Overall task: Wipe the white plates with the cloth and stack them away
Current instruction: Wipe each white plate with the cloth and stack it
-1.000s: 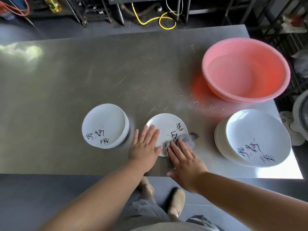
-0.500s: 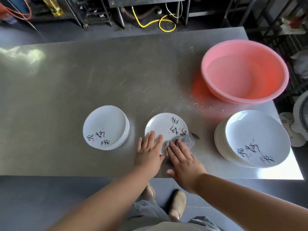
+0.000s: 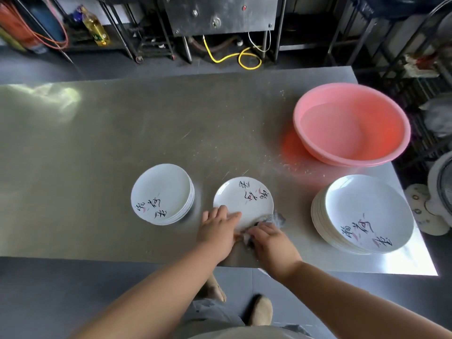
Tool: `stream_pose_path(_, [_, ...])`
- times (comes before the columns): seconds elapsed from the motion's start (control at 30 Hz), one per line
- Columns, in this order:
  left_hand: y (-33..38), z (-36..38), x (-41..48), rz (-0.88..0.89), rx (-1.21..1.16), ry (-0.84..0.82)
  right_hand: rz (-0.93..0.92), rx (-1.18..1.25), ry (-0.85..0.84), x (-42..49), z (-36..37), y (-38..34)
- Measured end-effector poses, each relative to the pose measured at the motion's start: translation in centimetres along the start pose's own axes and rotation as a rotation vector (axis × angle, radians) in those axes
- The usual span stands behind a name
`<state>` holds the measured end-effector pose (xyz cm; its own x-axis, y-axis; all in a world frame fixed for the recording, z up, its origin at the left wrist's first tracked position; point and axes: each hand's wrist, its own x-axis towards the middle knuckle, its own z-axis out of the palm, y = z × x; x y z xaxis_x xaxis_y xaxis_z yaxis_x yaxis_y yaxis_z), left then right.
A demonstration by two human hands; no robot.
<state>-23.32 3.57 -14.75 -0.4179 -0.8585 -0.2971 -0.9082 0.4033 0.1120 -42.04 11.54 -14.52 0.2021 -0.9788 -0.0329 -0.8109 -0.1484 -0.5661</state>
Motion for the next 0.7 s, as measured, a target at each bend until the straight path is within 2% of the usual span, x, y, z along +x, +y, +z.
stream_pose_path(0.07, [-0.8,0.0,-0.4,0.007,-0.052,-0.007,0.251,0.193,0.041,0.5,-1.8,0.1])
stream_pose_path(0.17, [-2.2,0.0,-0.9,-0.067,-0.185,0.026,0.460,0.123,-0.009,2.0,-4.6,1.8])
stream_pose_path(0.23, [-3.1,-0.5,-0.7,-0.231,-0.342,0.063,0.580,0.078,-0.112,3.6,-5.6,3.0])
stream_pose_path(0.3, [-3.6,-1.8,0.3,-0.455,-0.610,0.028,0.696,0.131,-0.221,5.5,-6.0,3.6])
stream_pose_path(0.47, [-3.5,-5.7,2.4,-0.824,-1.285,-0.483,0.764,0.179,-0.324,8.5,-5.7,3.7])
stream_pose_path(0.57, [-3.9,-7.1,3.1,-0.820,-1.404,-0.580,0.816,0.116,-0.328,8.8,-5.7,3.1])
stream_pose_path(0.63, [-4.1,-7.8,3.5,-0.819,-1.488,-0.575,0.844,0.140,-0.210,8.3,-6.1,2.5])
stream_pose_path(0.7, [-4.2,-8.8,3.6,-0.827,-1.624,-0.544,0.798,0.176,-0.041,7.4,-6.7,1.2])
